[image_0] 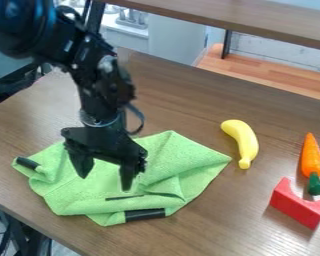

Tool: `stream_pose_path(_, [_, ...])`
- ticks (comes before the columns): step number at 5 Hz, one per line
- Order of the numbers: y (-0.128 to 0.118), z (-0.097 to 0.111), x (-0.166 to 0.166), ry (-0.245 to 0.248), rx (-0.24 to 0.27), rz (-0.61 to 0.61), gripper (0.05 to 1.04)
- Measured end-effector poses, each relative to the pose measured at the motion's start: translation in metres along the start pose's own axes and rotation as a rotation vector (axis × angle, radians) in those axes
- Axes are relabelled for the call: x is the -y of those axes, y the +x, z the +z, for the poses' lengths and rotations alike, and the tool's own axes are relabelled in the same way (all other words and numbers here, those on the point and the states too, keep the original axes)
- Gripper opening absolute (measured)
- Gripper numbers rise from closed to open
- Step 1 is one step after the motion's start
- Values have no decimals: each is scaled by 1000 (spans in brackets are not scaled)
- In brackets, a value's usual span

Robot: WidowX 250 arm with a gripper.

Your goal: Déplacer le tissu à gauche de la table

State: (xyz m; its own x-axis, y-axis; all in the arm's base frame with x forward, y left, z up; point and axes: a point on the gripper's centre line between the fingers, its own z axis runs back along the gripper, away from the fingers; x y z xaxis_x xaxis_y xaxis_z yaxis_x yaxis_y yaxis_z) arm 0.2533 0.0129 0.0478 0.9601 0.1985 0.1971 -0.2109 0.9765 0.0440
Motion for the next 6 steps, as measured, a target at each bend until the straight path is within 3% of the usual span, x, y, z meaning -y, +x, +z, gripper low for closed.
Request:
stream_pose_path(2, [0, -8, -7, -83, -11, -33, 999])
stream_pose_path(3, [-3, -23, -10, -70, -66, -14, 999])
stream_pose_path(6, [34, -44, -12, -21, -59, 88, 1003])
